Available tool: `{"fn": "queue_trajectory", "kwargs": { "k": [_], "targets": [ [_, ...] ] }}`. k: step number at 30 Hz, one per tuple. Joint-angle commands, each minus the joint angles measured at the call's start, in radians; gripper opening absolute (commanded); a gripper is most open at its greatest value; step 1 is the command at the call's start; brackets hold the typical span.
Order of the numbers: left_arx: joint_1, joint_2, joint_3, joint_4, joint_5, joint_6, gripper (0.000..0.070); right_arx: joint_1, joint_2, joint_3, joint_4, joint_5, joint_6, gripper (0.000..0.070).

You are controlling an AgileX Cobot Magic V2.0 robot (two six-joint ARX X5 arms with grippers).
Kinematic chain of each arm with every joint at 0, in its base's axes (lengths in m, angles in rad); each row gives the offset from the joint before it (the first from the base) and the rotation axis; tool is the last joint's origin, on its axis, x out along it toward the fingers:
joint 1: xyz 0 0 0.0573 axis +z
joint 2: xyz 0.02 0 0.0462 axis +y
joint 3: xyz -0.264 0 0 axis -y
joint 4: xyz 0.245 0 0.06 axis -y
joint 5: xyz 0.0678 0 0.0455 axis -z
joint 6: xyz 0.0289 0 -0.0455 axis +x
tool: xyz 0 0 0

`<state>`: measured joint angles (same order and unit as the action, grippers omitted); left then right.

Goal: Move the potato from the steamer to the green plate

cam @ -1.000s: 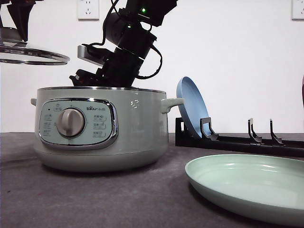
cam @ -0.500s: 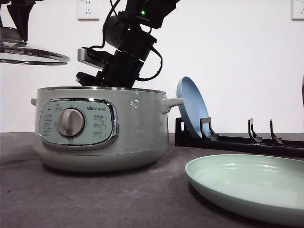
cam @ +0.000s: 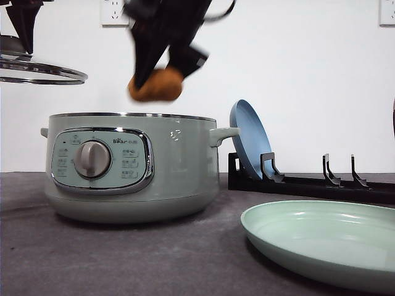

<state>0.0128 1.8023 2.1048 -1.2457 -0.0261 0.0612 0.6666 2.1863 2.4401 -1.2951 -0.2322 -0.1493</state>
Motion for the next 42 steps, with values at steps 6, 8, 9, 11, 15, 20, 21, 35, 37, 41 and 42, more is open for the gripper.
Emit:
{"fn": "queue_trajectory", "kwargs": {
  "k": [6,8,9,11,15,20,21,35,37,41,42],
  "targets": [
    [0.001,-0.014,0.046,0.018,0.0,-0.01,0.0011,-0.012,-0.17,-0.063,-0.12,0.004,0.044,0.0194],
    [0.001,-0.014,0.046,0.015,0.0,-0.01,0.0013,-0.011,-0.265,-0.148,-0.12,0.025,0.042,0.0194],
    [0.001,-0.014,0.045,0.014,0.0,-0.01,0.0014,-0.009,-0.313,-0.196,-0.12,0.043,0.042,0.0194],
    [0.001,-0.014,0.045,0.013,0.0,-0.01,0.0014,-0.009,-0.408,-0.293,-0.12,0.081,0.043,0.0194],
    [0.001,-0.014,0.045,0.011,0.0,-0.01,0.0015,-0.013,-0.614,-0.523,-0.12,0.11,0.045,0.0194],
    [-0.001,-0.014,0.045,0.01,0.0,-0.013,0.0014,-0.022,-0.829,-0.78,-0.065,0.109,0.056,0.0194],
    [-0.002,-0.014,0.045,0.009,0.0,-0.013,0.0014,-0.022,-0.874,-0.839,-0.041,0.109,0.066,0.0194],
    [-0.002,-0.014,0.045,0.002,0.0,-0.014,0.0015,-0.057,-1.135,-1.503,0.352,0.11,0.249,0.0195],
    [-0.002,-0.014,0.045,0.002,0.0,-0.014,0.0015,-0.065,-1.13,-1.579,0.449,0.109,0.271,0.0195],
    [-0.002,-0.014,0.045,0.002,0.0,-0.014,0.0015,-0.073,-1.108,-1.696,0.609,0.109,0.31,0.0194],
    [-0.002,-0.014,0.045,0.002,0.0,-0.014,0.0015,-0.077,-1.099,-1.72,0.647,0.109,0.314,0.0194]
  ]
}}
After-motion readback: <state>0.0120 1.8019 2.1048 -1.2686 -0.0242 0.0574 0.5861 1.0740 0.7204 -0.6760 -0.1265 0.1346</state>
